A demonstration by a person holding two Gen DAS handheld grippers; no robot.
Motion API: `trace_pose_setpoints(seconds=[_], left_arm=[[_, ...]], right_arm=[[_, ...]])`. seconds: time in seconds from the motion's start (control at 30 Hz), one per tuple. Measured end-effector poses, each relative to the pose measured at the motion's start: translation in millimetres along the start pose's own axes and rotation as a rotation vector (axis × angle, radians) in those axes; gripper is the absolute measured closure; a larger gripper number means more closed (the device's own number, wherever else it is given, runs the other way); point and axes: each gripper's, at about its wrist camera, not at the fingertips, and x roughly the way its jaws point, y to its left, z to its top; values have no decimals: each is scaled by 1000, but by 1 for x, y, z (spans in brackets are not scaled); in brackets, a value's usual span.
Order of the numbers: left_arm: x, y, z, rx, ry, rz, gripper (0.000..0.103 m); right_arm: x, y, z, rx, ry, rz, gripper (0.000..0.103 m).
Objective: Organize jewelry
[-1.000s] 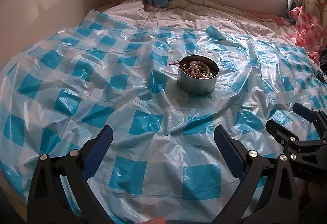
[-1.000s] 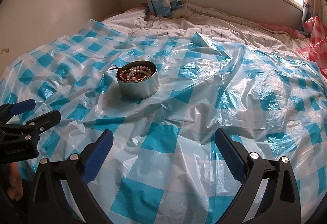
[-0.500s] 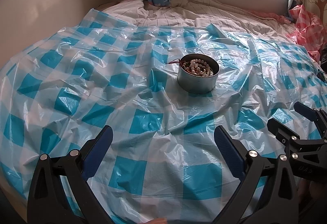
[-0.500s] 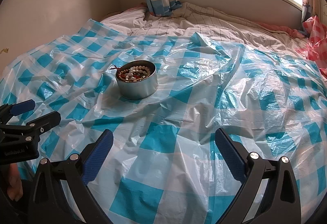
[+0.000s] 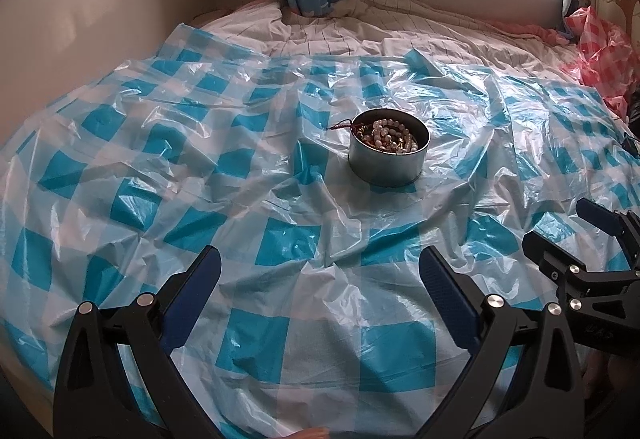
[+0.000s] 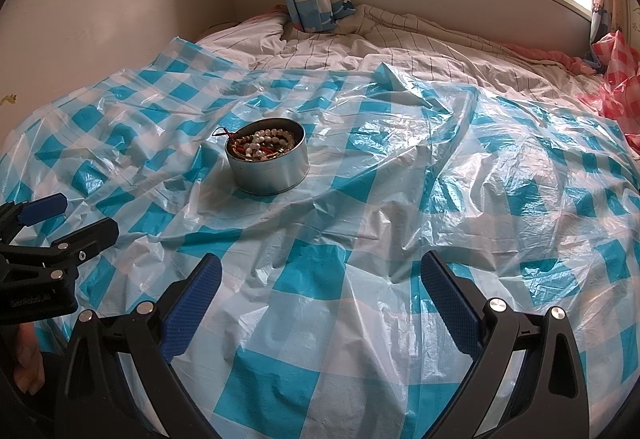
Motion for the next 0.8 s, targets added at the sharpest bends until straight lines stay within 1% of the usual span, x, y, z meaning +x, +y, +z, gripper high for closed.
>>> trace_pose_setpoints(seconds=[0.2, 0.37, 0.8], left_arm=[[-6, 0, 1, 8, -24, 6, 8], [-4, 1, 2, 5, -11, 4, 8], [-4, 2, 2, 7, -12, 7, 8]], right_arm=[[0, 0, 0, -1, 1, 0, 8], [0, 0, 0, -1, 2, -1, 8], [0, 2, 0, -2, 2, -3, 8]])
